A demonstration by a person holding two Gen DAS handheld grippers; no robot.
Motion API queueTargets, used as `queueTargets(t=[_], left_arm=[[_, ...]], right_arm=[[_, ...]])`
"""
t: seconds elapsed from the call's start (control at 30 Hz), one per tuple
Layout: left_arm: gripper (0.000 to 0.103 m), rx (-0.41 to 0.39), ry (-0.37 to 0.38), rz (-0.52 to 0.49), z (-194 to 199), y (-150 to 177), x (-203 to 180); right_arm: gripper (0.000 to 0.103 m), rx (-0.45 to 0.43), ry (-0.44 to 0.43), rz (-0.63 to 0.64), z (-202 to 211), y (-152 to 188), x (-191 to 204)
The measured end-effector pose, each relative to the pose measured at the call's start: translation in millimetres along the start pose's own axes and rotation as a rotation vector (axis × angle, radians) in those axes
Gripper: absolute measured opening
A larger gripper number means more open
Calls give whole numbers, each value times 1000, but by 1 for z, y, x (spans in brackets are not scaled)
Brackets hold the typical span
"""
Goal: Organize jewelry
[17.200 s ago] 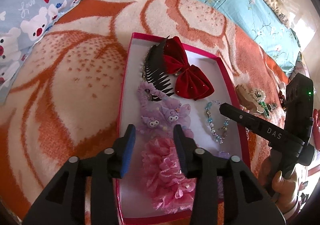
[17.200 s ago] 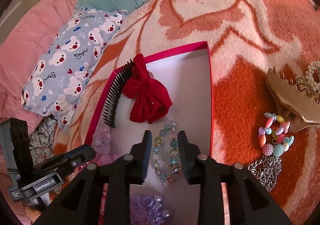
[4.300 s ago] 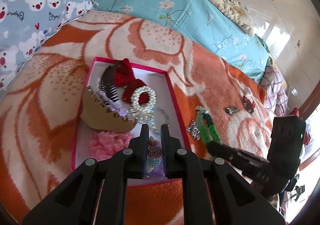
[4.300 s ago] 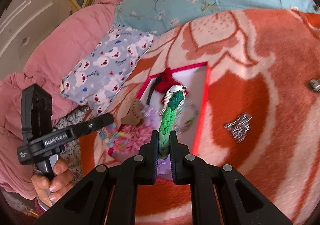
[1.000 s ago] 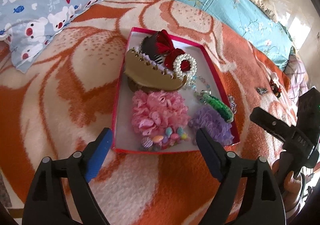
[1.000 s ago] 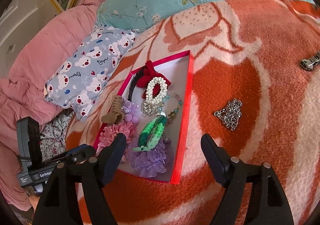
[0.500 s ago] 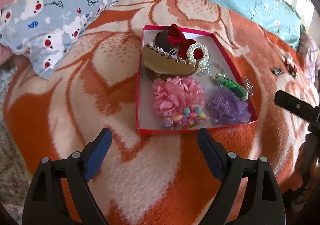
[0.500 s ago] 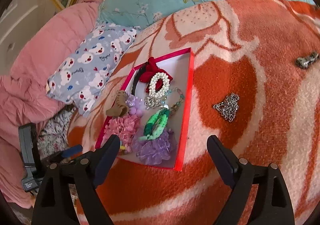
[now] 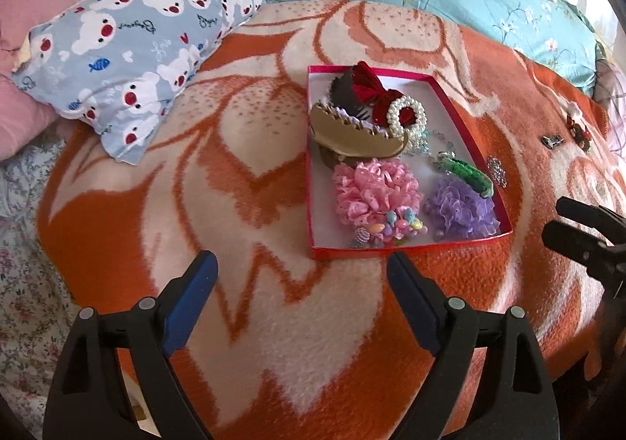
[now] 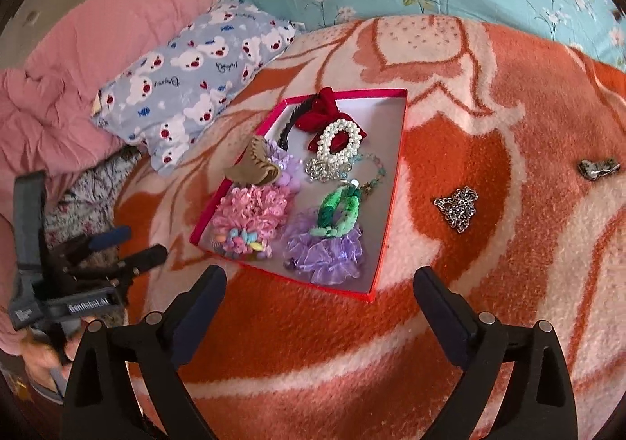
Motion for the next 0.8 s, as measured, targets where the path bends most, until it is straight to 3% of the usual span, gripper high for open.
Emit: queueTargets(t=[0.33, 0.43, 0.5, 0.8], left_arm=[[91, -43, -12, 17, 18, -32, 16], [102, -74, -19, 14, 25, -43, 19], [103, -98, -38, 14, 28, -46, 19], [103, -59, -72, -38, 7, -36, -1]], right_arm=[[97, 27, 21, 74, 16, -32, 23], [103, 1, 12, 72, 25, -53, 29], [103, 12, 33, 84, 22, -61, 32], [103, 73, 31, 54, -20, -42, 21]])
Point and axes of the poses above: each gripper's, at about its wrist camera, not at the fingertips, and z roughly against the way its jaws point, x to its left, y to its underside, the point moved 3 cm from there along -z, roughly the way its jaws point, and after that the axes turned 12 degrees about -y, right-handed, at the moved point
